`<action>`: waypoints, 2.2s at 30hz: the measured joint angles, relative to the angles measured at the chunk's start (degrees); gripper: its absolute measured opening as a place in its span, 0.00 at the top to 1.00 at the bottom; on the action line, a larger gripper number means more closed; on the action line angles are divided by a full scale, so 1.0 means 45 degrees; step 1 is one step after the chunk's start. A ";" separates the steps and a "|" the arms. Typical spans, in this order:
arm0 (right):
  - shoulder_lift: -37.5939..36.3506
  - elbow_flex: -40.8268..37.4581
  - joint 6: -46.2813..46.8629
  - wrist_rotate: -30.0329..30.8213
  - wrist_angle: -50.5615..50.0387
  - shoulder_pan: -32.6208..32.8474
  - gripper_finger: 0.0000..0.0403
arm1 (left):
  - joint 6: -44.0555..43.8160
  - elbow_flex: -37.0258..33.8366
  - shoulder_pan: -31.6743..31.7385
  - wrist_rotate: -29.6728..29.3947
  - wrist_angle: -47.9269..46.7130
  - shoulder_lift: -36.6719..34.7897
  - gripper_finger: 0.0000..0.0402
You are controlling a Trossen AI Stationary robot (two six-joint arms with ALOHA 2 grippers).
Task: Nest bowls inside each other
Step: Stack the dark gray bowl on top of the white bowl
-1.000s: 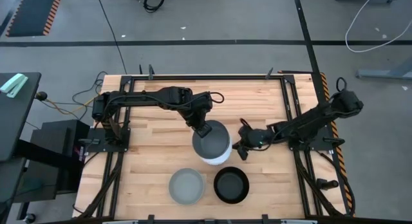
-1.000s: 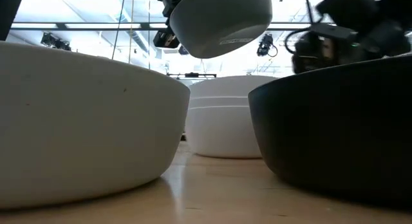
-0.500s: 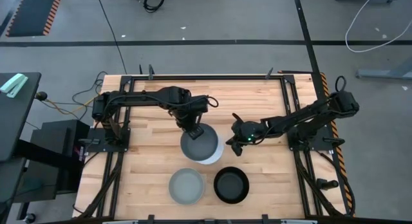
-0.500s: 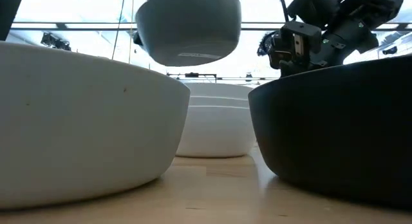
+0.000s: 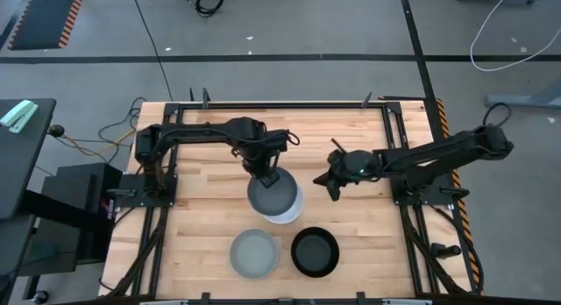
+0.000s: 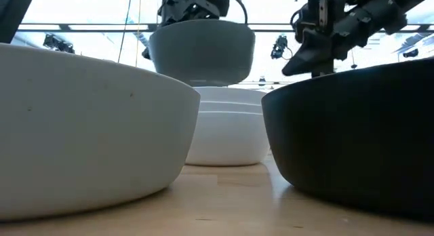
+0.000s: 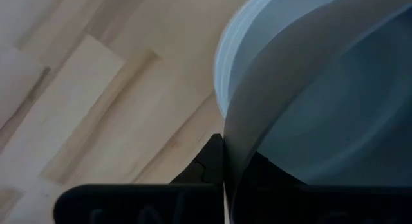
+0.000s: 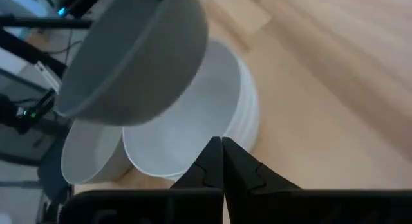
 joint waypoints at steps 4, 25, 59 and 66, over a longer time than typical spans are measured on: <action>-0.1129 0.0005 -0.0080 0.0422 -0.0780 -0.0038 0.99 | 0.0308 0.0006 -0.0006 0.0143 0.0022 0.0401 0.98; -0.1567 0.0005 -0.0090 0.0837 -0.1629 -0.0033 0.99 | 0.0545 0.0005 0.0006 0.0590 0.1349 0.1847 0.98; -0.1567 0.0001 -0.0216 0.0837 -0.1703 0.0006 0.98 | 0.0718 0.0439 0.0413 0.1633 0.1010 0.1737 0.68; -0.1567 0.0004 -0.0299 0.0834 -0.1723 0.0006 0.98 | 0.1054 0.1719 0.0575 0.1638 0.0818 0.1708 0.60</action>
